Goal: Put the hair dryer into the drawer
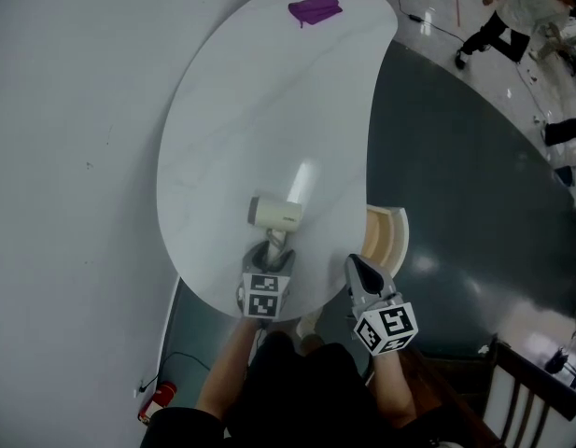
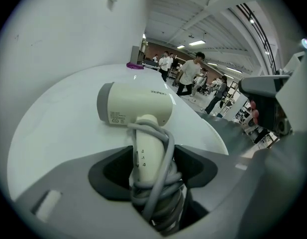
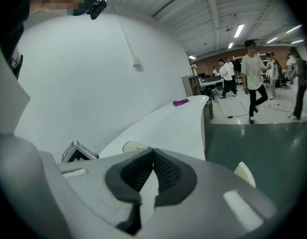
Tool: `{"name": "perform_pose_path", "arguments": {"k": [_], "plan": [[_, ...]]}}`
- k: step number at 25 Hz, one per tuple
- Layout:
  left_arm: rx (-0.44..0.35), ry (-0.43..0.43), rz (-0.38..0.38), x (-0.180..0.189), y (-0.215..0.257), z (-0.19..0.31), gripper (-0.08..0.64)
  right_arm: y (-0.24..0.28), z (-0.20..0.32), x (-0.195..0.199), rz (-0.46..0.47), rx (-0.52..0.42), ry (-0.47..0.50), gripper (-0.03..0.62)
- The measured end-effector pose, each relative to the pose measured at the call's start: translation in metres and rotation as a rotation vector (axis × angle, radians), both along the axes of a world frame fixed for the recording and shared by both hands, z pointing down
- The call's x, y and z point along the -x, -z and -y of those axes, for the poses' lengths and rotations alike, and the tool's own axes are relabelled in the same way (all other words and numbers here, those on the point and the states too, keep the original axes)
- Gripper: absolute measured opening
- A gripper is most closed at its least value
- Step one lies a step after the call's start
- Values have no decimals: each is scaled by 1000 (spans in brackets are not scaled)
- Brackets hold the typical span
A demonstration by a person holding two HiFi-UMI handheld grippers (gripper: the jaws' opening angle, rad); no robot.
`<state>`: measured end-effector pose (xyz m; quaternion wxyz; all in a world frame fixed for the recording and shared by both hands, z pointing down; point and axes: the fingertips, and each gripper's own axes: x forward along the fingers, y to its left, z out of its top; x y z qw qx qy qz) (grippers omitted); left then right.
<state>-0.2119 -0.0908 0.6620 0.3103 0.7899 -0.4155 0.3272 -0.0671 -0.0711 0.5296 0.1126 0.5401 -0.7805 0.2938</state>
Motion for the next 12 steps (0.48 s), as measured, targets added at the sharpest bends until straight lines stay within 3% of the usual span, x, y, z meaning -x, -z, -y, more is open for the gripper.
{"name": "perform_pose_path", "arguments": {"k": [12], "plan": [[-18,-18,39,0,1,3,245,8,-4,2,-14,-5,-24,3]]}}
